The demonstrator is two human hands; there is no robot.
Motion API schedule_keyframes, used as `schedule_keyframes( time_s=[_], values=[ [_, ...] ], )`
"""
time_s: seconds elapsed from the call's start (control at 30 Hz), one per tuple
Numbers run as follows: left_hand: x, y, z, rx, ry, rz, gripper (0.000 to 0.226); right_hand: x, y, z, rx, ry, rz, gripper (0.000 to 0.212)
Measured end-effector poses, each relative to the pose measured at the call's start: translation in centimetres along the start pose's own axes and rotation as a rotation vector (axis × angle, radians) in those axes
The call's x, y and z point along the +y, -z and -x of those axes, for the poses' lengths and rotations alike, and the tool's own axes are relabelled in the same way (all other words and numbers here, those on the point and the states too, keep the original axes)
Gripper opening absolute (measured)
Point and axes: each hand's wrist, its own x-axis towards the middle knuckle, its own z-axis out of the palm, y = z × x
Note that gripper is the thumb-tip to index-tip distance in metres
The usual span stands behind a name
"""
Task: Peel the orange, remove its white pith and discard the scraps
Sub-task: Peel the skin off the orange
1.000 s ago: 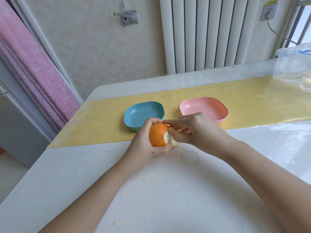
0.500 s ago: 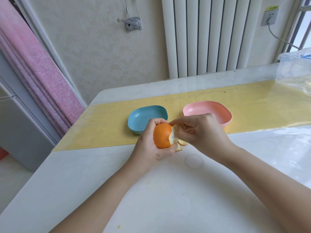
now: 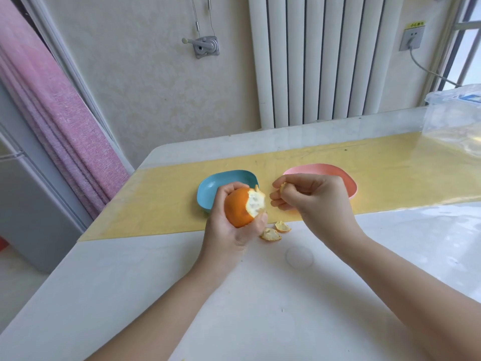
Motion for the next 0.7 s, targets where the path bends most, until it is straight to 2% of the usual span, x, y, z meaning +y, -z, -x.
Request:
schedule_keyframes(
  time_s=[0.1, 0.2, 0.33, 0.47, 0.6, 0.7],
  values=[
    [0.2, 0.4, -0.5, 0.06, -0.019, 0.066, 0.046, 0.0, 0.4, -0.5, -0.083, -0.091, -0.096, 0.029],
    [0.3, 0.9, -0.8, 0.024, 0.041, 0.129, 0.05, 0.5, 0.5, -0.6, -0.199, -0.081, 0.052, 0.028],
    [0.0, 0.9, -1.0, -0.095, 0.133, 0.153, 0.063, 1.3, 0.6, -0.2, -0.316, 0.086, 0.47, 0.025],
    [-0.3, 1.1, -1.0, -0.121, 0.201, 0.115, 0.068, 1.5, 0.8, -0.4, -0.356, 0.137, 0.378, 0.031],
    [-0.3, 1.3, -1.1, -0.136, 0.204, 0.02, 0.068, 1.4, 1.3, -0.4, -0.463, 0.391, 0.47, 0.047],
    [-0.5, 1.5, -1.0, -0.165, 0.174, -0.129, 0.067, 1.3, 1.7, -0.7, -0.473, 0.446, 0.462, 0.051]
  ],
)
